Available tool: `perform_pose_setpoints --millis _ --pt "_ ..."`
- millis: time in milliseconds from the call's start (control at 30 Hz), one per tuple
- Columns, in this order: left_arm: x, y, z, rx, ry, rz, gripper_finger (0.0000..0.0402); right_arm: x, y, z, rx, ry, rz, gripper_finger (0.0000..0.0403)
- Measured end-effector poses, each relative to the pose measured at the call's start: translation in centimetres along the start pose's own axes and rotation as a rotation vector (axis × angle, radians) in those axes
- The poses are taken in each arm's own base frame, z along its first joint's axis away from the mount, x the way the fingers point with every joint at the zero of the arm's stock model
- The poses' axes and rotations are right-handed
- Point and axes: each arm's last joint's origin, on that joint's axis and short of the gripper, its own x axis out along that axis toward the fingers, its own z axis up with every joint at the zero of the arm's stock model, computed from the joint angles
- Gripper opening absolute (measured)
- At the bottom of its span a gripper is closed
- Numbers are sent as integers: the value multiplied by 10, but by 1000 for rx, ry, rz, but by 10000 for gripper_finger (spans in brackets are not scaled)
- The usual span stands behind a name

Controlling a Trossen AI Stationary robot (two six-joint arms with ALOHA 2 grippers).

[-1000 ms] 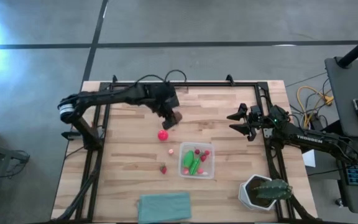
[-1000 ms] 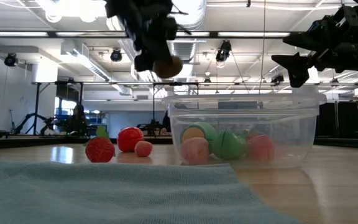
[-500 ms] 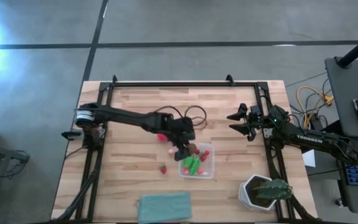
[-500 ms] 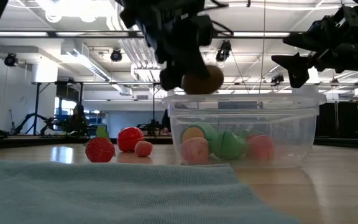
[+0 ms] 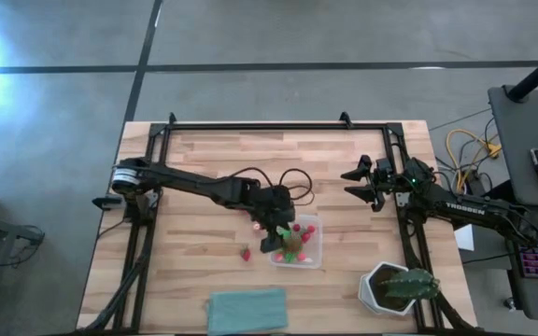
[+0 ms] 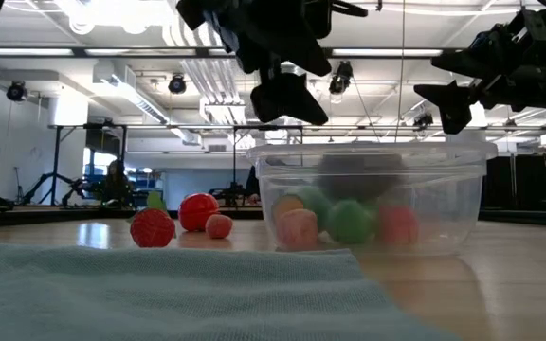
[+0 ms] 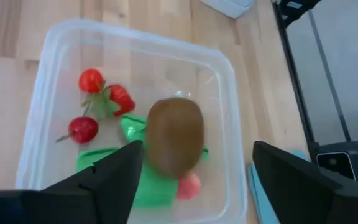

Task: Pick and placing Produce into tupperware
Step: Put the kiwi into the transparent container, then put the tomato into the transparent container

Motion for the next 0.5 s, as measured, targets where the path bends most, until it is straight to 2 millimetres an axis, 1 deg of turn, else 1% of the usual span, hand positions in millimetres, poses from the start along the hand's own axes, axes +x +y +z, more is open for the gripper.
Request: perform_pose_setpoints --millis 100,167,233,267,333,400,433,500 --pt "2 -2 -2 7 4 19 312 0 0 0 0 0 1 233" --pt "0 -3 -2 26 0 33 321 0 0 0 -1 -1 1 233" --pt "-12 -4 -2 54 3 116 323 0 0 0 0 0 0 233" --pt "-19 -3 -3 67 15 197 321 0 0 0 0 0 0 233" --pt "-40 -1 -8 100 47 395 314 0 0 0 -1 -2 1 233" --pt "-57 6 -19 119 122 572 304 0 0 0 -1 -1 1 233" --pt "-64 9 -23 123 144 615 299 0 0 0 -1 -1 1 233" --pt "-72 17 -34 133 189 639 290 0 0 0 0 0 0 233"
